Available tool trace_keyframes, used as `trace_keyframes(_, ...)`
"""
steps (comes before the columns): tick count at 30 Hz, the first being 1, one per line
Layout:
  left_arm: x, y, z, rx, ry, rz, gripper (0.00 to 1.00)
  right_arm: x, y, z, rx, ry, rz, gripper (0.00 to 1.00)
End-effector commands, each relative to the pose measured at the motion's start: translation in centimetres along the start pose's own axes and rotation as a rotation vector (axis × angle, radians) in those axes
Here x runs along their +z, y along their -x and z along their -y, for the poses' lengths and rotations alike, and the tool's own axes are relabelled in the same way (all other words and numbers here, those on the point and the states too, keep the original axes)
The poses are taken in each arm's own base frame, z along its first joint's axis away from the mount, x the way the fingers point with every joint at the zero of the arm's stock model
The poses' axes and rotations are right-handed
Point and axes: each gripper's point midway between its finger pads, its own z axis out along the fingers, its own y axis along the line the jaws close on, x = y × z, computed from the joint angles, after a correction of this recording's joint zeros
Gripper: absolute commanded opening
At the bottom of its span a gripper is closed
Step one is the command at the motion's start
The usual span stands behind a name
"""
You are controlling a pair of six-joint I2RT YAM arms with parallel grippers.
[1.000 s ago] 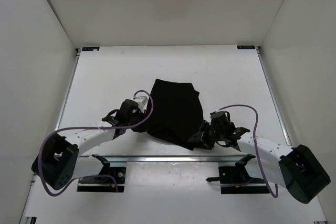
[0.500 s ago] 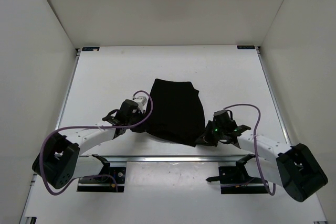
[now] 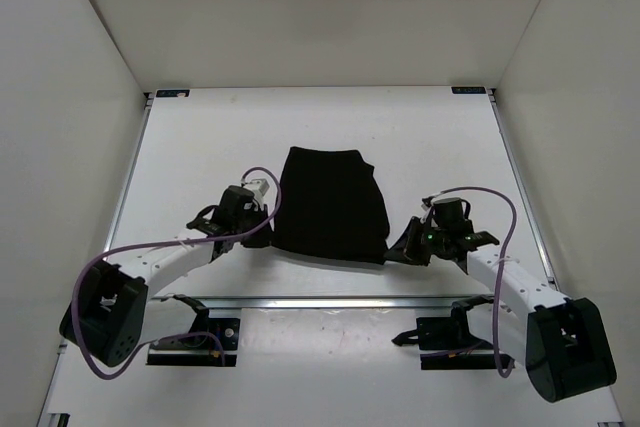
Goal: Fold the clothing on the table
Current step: Fold the skirt
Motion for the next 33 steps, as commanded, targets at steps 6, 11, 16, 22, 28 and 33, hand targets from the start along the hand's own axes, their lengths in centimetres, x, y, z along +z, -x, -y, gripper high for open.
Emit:
trace_keyframes(6, -1.0, 3.7, -0.4, 0.052, 0.064, 0.043, 0.0, 0.1, 5.9, -3.0, -0.093, 0.052, 0.052, 0.01)
trace_keyframes(11, -2.0, 19.4, 2.1, 0.186, 0.11, 0.24, 0.0, -3.1, 21.5, -13.2, -0.353, 0.095, 0.248, 0.0)
trace_keyframes(16, -7.3, 37.9, 6.5, 0.237, 0.129, 0.488, 0.0, -8.7, 37.4, -23.1, -0.545, 0.101, 0.468, 0.0)
trace_keyframes(22, -16.9, 43.6, 8.3, 0.156, 0.036, 0.845, 0.0, -20.5, 40.7, -28.6, -0.651, 0.234, 0.775, 0.0)
trace_keyframes(28, -11.5, 34.4, 6.2, 0.202, 0.091, 0.649, 0.0, -10.8, 32.3, -19.2, -0.635, -0.006, 0.586, 0.0)
trace_keyframes(33, -5.2, 20.3, 3.1, 0.205, 0.12, 0.376, 0.0, -4.9, 21.8, -12.0, -0.553, -0.075, 0.364, 0.0)
